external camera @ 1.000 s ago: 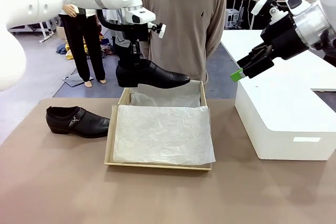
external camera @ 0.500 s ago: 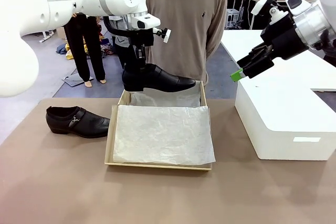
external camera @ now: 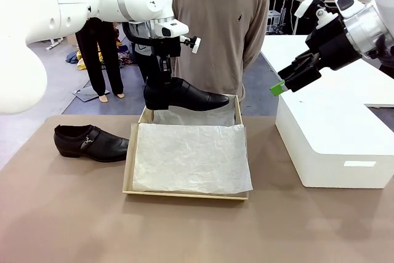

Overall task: Pack the shoes into the box.
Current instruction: Place one shoe of the Shoes into the Shoes Box.

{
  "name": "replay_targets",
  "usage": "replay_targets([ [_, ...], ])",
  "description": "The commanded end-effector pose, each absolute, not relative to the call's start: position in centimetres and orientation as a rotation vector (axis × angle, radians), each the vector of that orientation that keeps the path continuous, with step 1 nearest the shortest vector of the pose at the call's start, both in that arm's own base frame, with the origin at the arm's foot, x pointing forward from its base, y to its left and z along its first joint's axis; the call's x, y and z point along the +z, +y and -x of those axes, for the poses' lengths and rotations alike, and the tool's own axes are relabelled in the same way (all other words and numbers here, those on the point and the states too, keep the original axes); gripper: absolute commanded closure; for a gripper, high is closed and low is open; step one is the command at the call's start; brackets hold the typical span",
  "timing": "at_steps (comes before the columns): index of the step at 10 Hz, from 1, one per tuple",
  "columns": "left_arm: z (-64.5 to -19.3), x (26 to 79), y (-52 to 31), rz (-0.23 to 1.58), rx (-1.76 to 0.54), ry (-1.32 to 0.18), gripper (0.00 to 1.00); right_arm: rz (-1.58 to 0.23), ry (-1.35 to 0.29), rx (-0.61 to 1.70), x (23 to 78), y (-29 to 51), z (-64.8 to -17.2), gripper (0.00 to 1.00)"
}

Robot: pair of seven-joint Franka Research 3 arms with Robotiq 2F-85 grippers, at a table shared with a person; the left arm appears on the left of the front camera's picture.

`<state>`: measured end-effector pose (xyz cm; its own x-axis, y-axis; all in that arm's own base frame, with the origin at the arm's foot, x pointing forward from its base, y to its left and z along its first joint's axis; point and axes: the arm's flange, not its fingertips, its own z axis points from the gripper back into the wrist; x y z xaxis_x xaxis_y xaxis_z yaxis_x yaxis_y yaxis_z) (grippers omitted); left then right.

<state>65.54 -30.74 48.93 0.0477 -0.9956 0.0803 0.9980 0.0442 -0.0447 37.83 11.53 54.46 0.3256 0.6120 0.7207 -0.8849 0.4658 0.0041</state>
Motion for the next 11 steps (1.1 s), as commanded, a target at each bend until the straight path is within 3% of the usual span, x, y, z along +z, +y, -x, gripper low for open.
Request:
replay_targets([
  [1,-65.8,48.8,-31.6,0.077,-1.568,-0.037,1.00,-0.459,-0.739,1.031,54.4,11.5,-38.1,0.00],
  [11,-67.8,44.8,-34.3,0.043,-1.623,-0.006,1.00,-0.459,-0.739,1.031,54.4,11.5,-38.1,0.00],
])
